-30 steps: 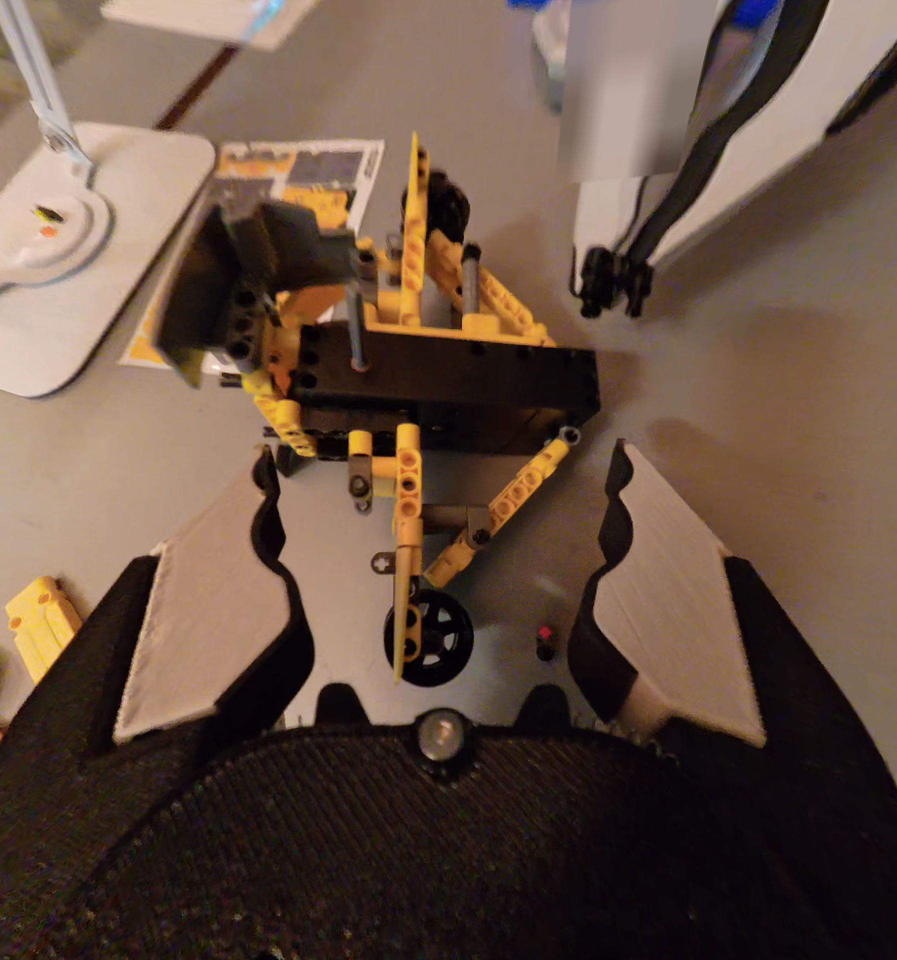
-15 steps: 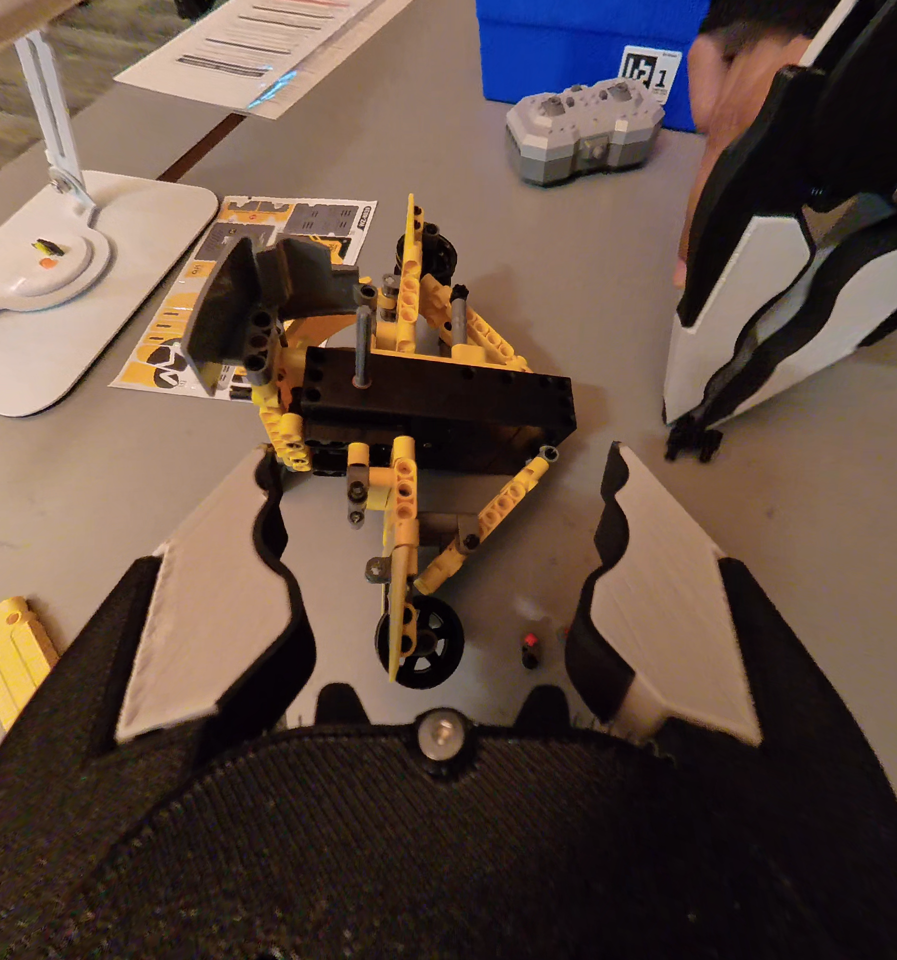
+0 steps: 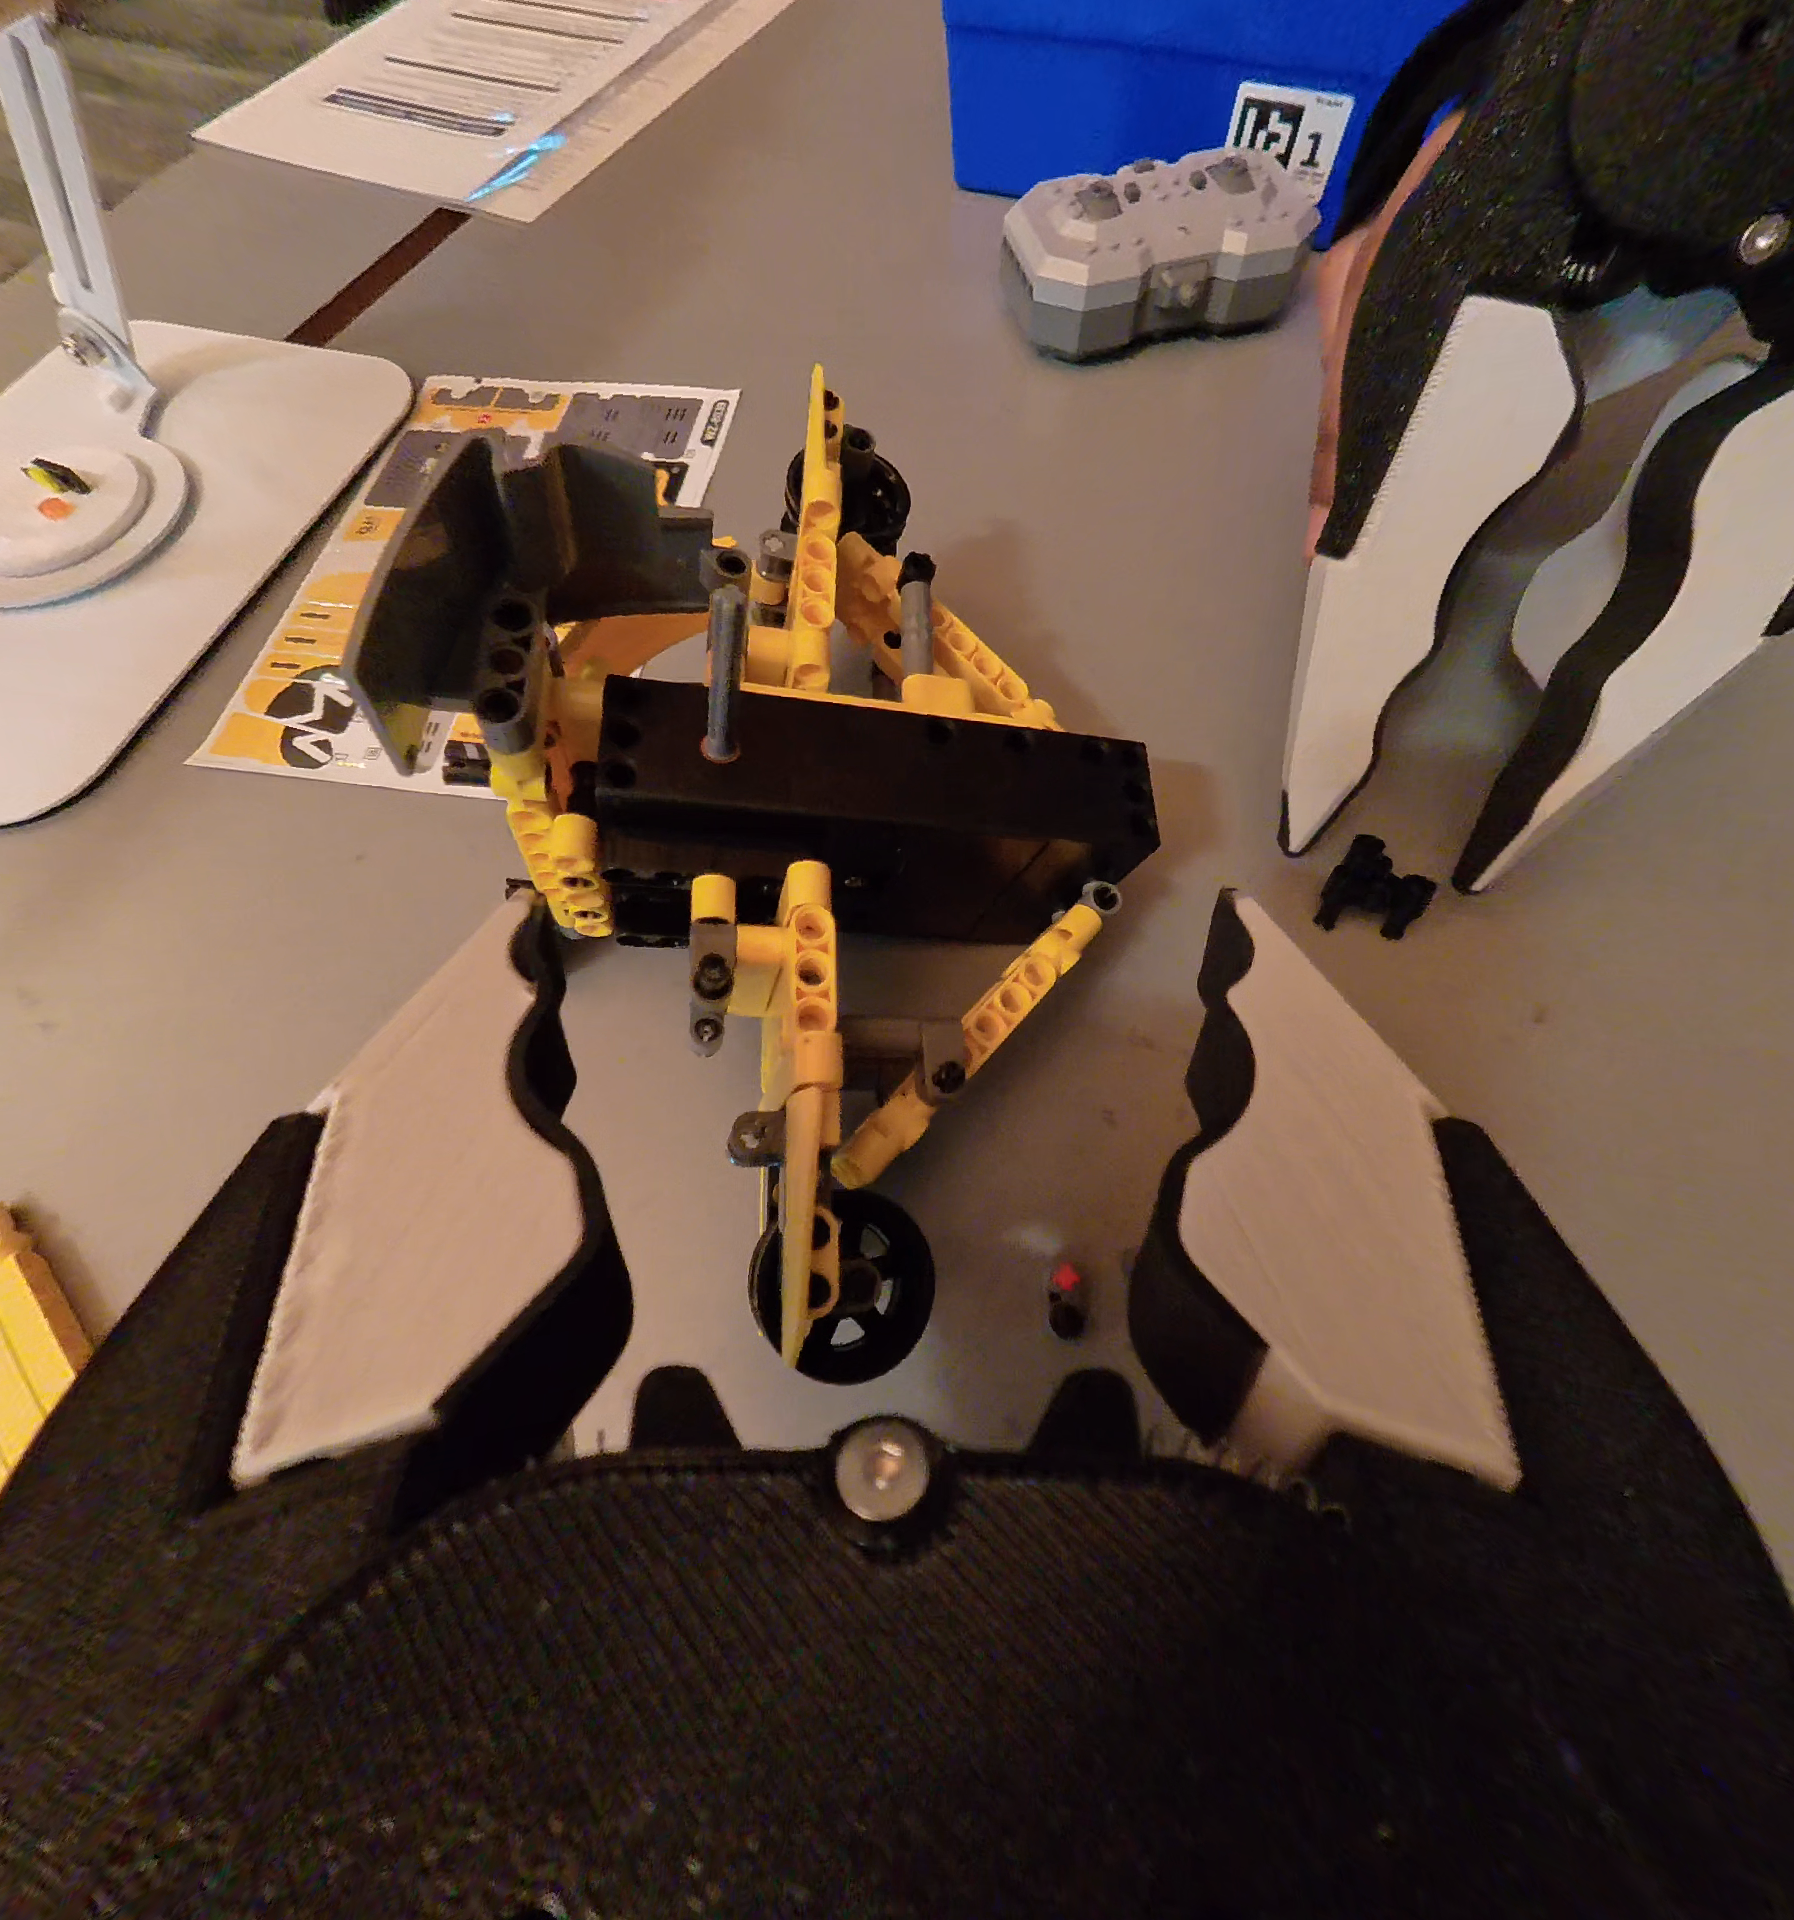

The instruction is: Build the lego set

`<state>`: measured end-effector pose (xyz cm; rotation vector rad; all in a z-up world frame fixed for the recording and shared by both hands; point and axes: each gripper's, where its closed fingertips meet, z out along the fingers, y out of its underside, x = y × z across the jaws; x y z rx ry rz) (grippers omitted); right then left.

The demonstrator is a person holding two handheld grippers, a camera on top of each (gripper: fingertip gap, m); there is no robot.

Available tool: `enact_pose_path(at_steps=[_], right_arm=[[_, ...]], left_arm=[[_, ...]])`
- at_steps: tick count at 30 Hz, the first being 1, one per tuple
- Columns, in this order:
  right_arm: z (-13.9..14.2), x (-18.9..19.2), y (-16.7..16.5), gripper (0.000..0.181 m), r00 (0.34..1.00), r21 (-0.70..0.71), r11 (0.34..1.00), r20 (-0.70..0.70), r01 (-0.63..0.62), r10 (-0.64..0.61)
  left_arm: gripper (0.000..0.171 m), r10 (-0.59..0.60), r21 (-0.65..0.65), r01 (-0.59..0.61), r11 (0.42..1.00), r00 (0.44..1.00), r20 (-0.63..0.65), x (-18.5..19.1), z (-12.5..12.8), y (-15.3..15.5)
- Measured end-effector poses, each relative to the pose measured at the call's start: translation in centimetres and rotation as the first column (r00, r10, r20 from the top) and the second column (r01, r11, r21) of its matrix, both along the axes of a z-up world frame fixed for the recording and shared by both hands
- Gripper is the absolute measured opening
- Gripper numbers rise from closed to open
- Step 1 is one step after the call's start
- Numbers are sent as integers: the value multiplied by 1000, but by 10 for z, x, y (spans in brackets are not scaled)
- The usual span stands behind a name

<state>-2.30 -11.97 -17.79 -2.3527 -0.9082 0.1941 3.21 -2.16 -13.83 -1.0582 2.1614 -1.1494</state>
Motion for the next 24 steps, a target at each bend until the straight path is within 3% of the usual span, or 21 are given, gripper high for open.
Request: enact_pose_path(at_steps=[13,17,24], right_arm=[[-5,-10,3,23,999,11,999,-10,-35,35],[17,-7,14,23,999,60,998,23,-28,27],[71,44,50,23,975,122,992,222,-7,-20]], left_arm=[[116,-5,0,5,1000,1000,-19,1,-6,-2],[117,-5,10,5,1000,1000,-15,1,-7,-2],[119,0,62,1,998,1000,-16,2,-12,-3]])
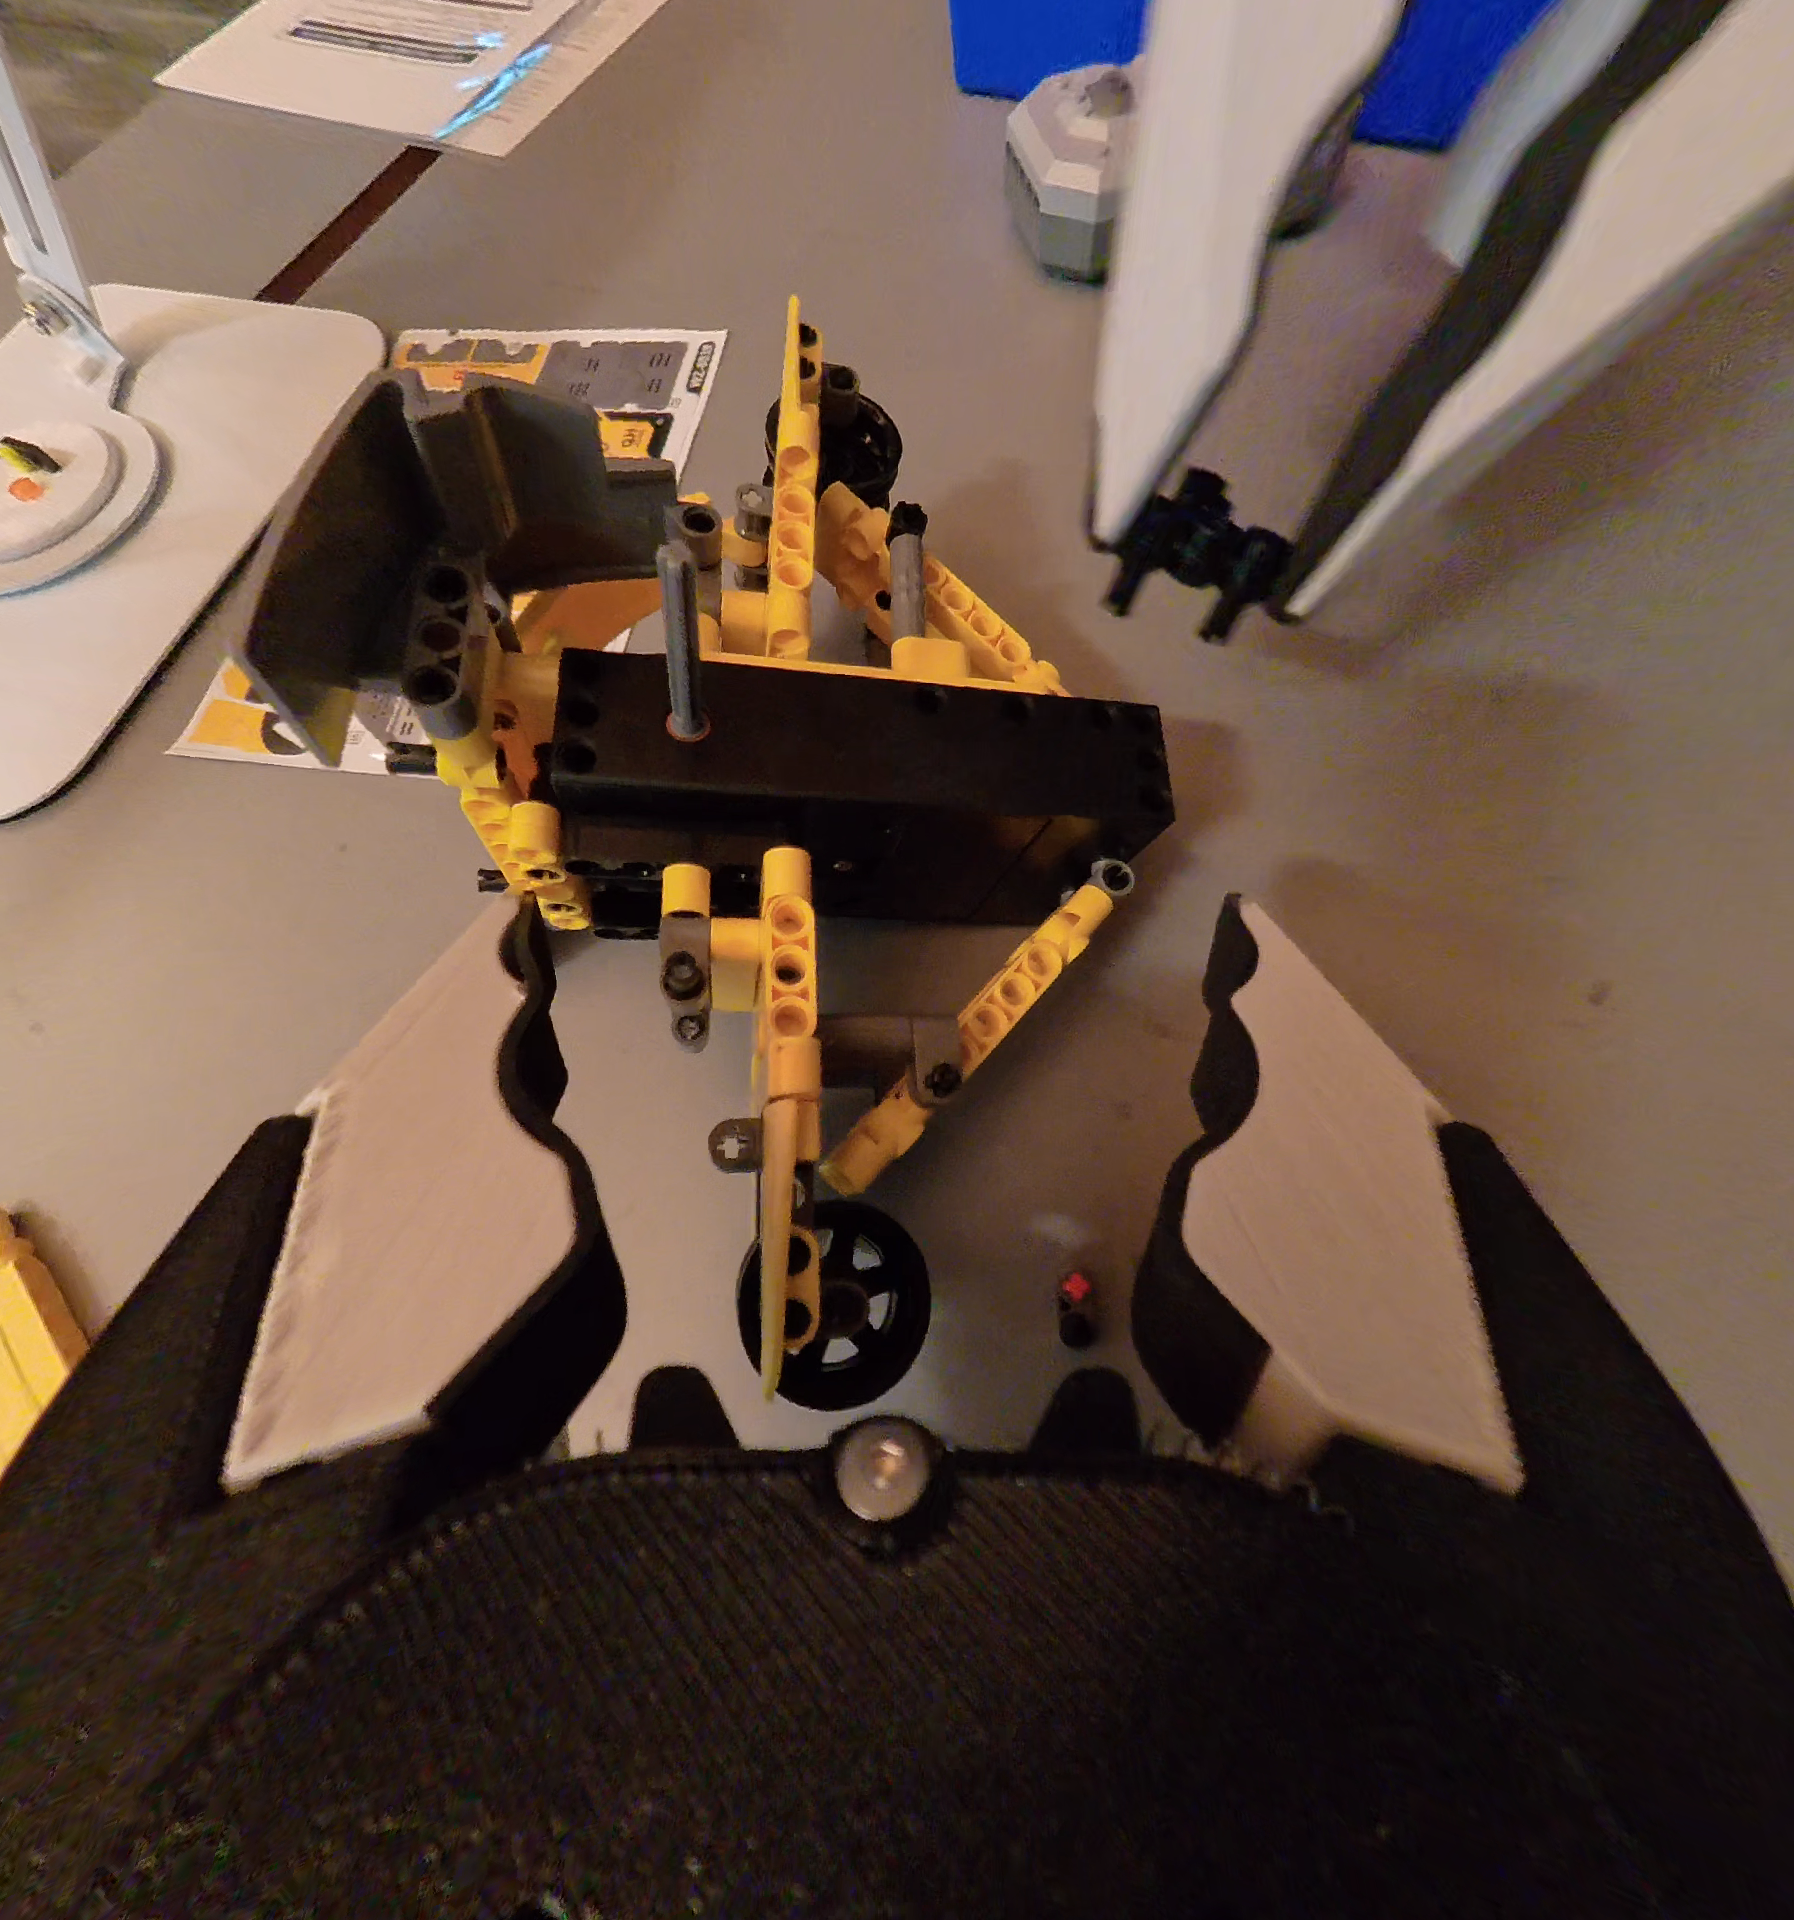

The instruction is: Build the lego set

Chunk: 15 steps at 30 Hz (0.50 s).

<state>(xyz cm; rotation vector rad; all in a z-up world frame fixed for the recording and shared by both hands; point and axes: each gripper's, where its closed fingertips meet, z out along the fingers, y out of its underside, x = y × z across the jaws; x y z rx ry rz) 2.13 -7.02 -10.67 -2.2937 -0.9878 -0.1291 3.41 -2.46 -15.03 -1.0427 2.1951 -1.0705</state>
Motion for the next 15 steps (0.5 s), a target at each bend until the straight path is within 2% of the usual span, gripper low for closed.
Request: enact_pose_path(at_steps=[6,12,15], right_arm=[[-16,10,11,22,999,-160,986,-32,-41,37],[-11,1,16,22,995,-188,979,-75,-75,62],[-18,4,14,22,997,-226,972,-41,-71,63]], left_arm=[[117,8,40,-8,999,1000,-2,2,-9,1],[108,22,88,-24,996,1000,19,5,-11,6],[104,28,111,-31,993,999,28,5,-12,7]])
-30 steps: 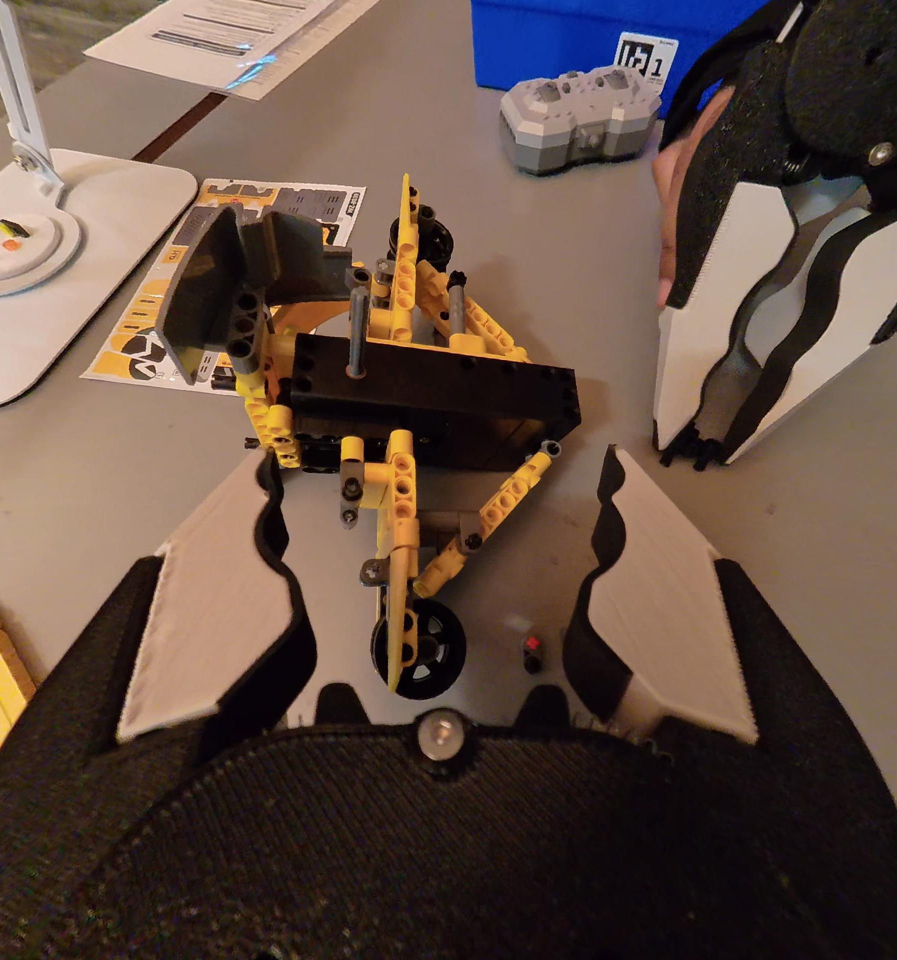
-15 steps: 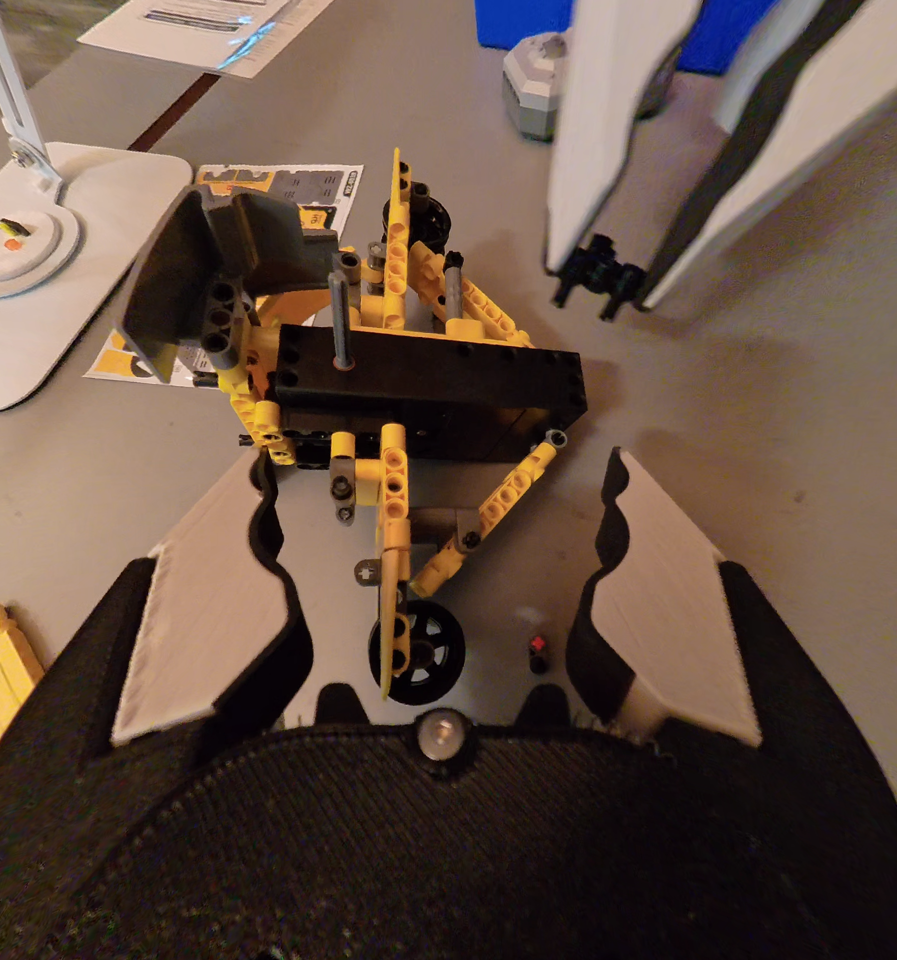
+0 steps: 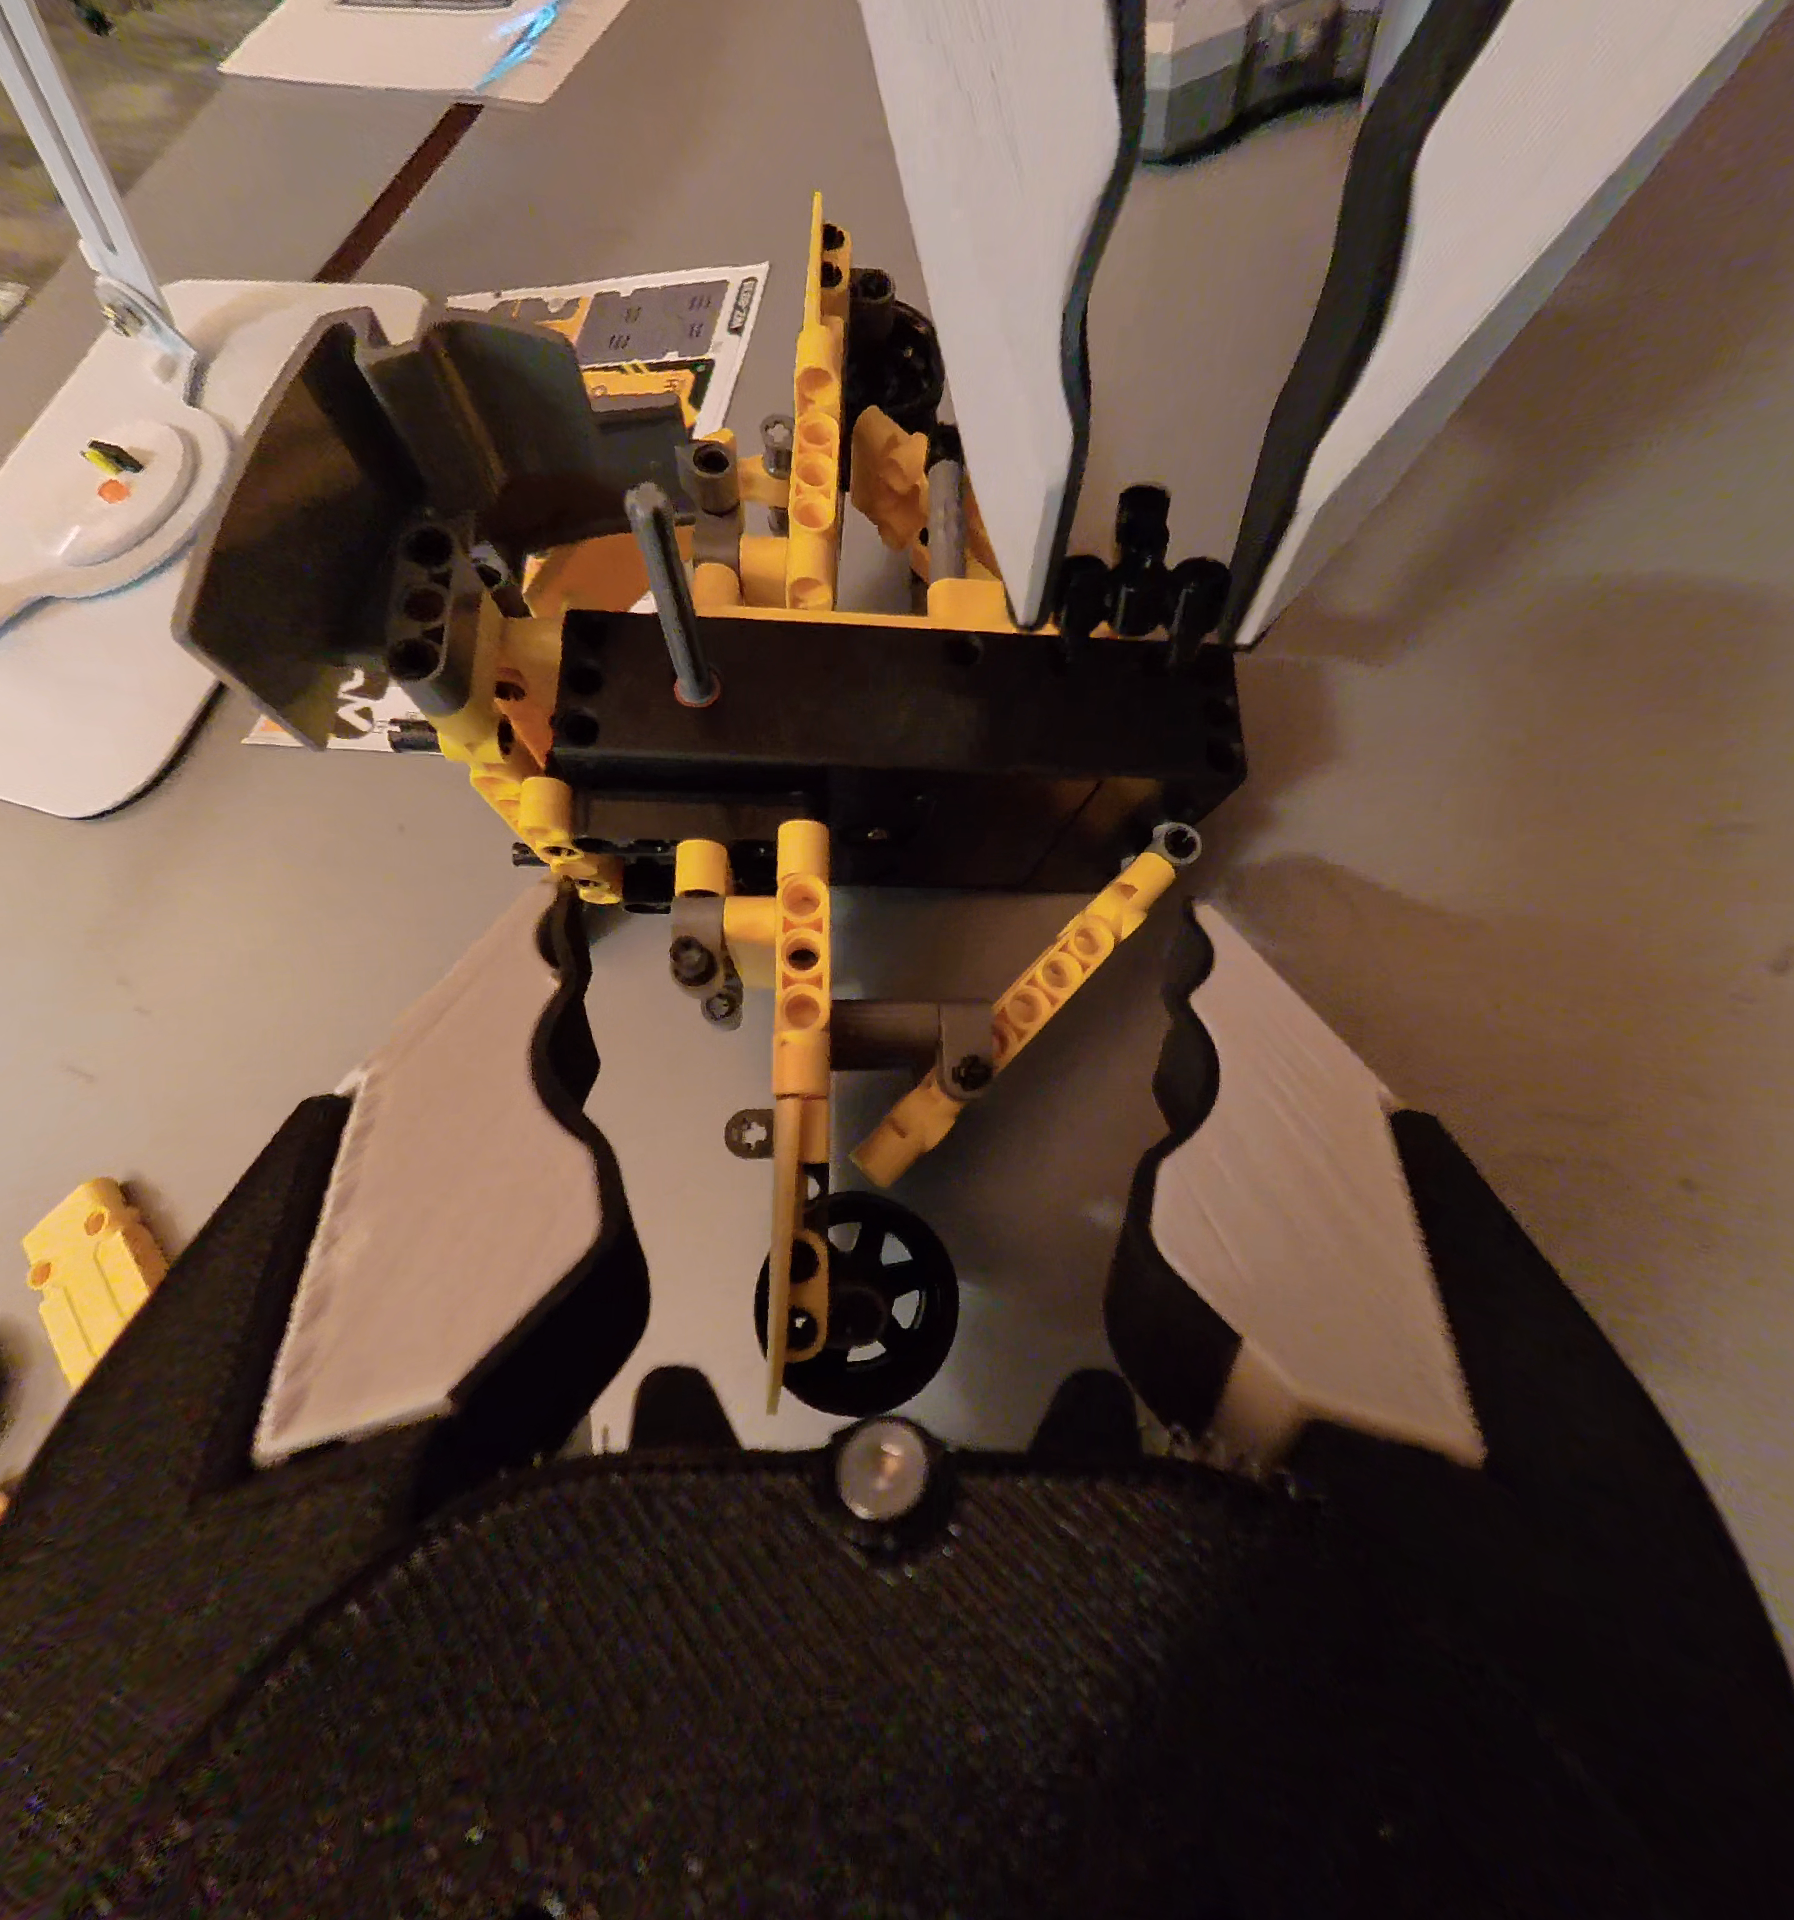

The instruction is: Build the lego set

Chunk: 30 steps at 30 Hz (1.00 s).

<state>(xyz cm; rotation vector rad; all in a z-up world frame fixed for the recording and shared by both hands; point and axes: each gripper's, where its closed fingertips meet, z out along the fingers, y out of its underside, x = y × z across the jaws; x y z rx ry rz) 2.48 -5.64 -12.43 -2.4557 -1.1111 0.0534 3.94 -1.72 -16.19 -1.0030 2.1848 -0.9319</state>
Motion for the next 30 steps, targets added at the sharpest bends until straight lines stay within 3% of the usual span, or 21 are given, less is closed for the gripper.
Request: enact_pose_path(at_steps=[4,6,7,10,16,30], right_arm=[[-1,1,0,22,1000,-9,1000,5,10,-10],[-1,2,0,22,999,-14,1000,41,9,-8],[-2,4,-1,22,998,-19,1000,68,8,-7],[-3,9,-2,23,990,-22,1000,138,3,0],[-2,7,1,22,995,8,1000,93,21,-21],[-3,9,4,22,976,27,999,215,30,-35]], left_arm=[[99,8,32,-8,999,1000,14,1,-1,3],[98,6,31,-6,1000,1000,13,1,-2,2],[87,-20,18,20,1000,1000,-7,-2,-3,-2],[86,-11,28,11,1000,1000,-2,0,-6,-2],[77,-10,26,10,1000,1000,-20,-1,-7,3],[74,17,27,-17,1000,999,-27,0,-5,4]])
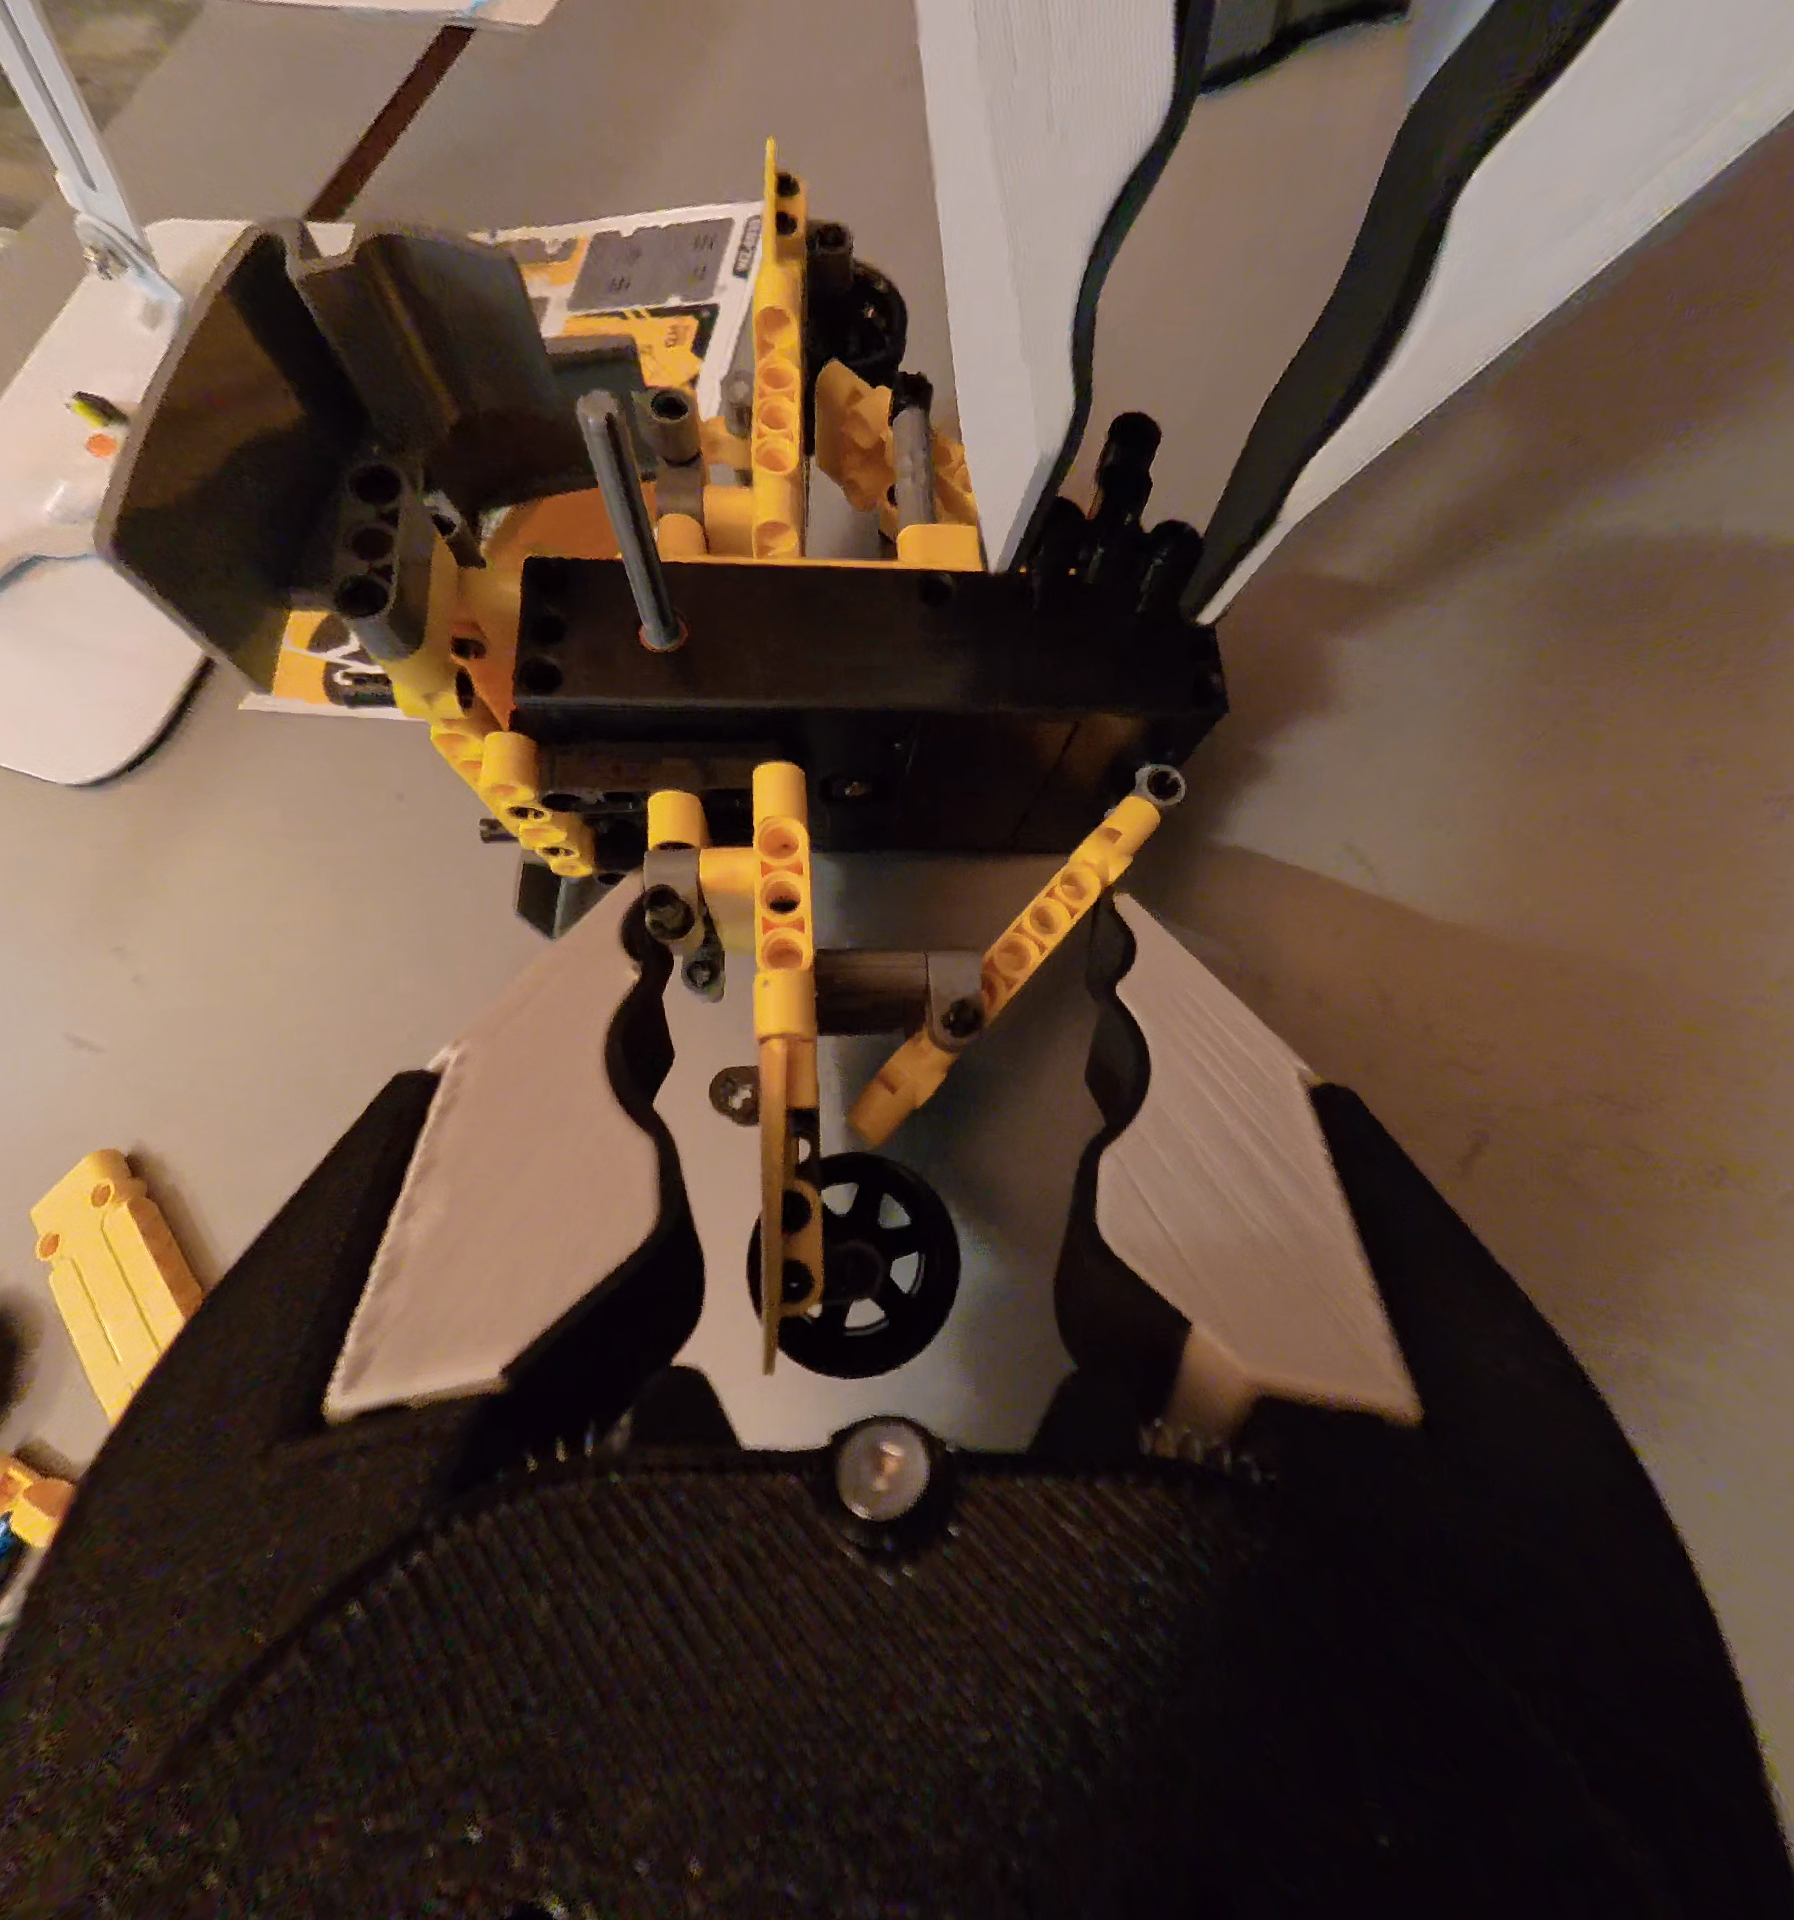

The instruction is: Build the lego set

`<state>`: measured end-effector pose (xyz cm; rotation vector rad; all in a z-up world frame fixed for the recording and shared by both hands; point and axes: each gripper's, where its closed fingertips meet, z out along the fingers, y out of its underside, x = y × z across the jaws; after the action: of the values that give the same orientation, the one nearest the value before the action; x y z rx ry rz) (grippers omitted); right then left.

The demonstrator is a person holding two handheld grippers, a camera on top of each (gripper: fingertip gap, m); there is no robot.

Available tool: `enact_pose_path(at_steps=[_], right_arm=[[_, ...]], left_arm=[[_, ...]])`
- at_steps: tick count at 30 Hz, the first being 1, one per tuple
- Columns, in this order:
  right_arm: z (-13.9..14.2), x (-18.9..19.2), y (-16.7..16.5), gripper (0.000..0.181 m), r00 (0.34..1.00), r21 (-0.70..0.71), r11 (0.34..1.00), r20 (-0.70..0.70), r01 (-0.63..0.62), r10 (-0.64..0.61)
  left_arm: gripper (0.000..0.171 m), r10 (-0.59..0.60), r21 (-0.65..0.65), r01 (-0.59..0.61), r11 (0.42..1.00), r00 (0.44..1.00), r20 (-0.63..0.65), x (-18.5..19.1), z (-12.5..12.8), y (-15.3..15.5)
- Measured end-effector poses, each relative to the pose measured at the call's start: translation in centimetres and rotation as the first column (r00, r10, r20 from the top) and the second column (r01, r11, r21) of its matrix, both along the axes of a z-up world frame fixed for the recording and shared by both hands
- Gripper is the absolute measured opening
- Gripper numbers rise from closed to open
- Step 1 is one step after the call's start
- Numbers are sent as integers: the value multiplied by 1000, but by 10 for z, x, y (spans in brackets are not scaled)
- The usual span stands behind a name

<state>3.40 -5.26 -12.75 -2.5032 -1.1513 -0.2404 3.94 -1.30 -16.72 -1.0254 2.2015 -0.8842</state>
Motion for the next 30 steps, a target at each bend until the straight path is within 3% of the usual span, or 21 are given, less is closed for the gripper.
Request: enact_pose_path(at_steps=[5,16,23,26,30], right_arm=[[-6,1,0,21,998,-45,998,55,-37,39],[3,10,-10,22,995,92,994,-87,56,-48],[-11,-23,-40,22,923,148,968,-359,201,-137],[-30,-31,-51,23,893,177,945,-411,276,-184],[-45,-27,-56,23,858,249,891,-455,380,-239]], left_arm=[[64,-13,18,13,1000,1000,6,-1,-1,-3],[60,-22,4,22,1000,1000,-19,-2,-5,0],[85,-66,-73,65,995,998,-7,-8,6,-8],[95,-73,-81,75,994,997,22,-10,14,-9],[96,-67,-99,73,992,996,65,-9,24,-9]])
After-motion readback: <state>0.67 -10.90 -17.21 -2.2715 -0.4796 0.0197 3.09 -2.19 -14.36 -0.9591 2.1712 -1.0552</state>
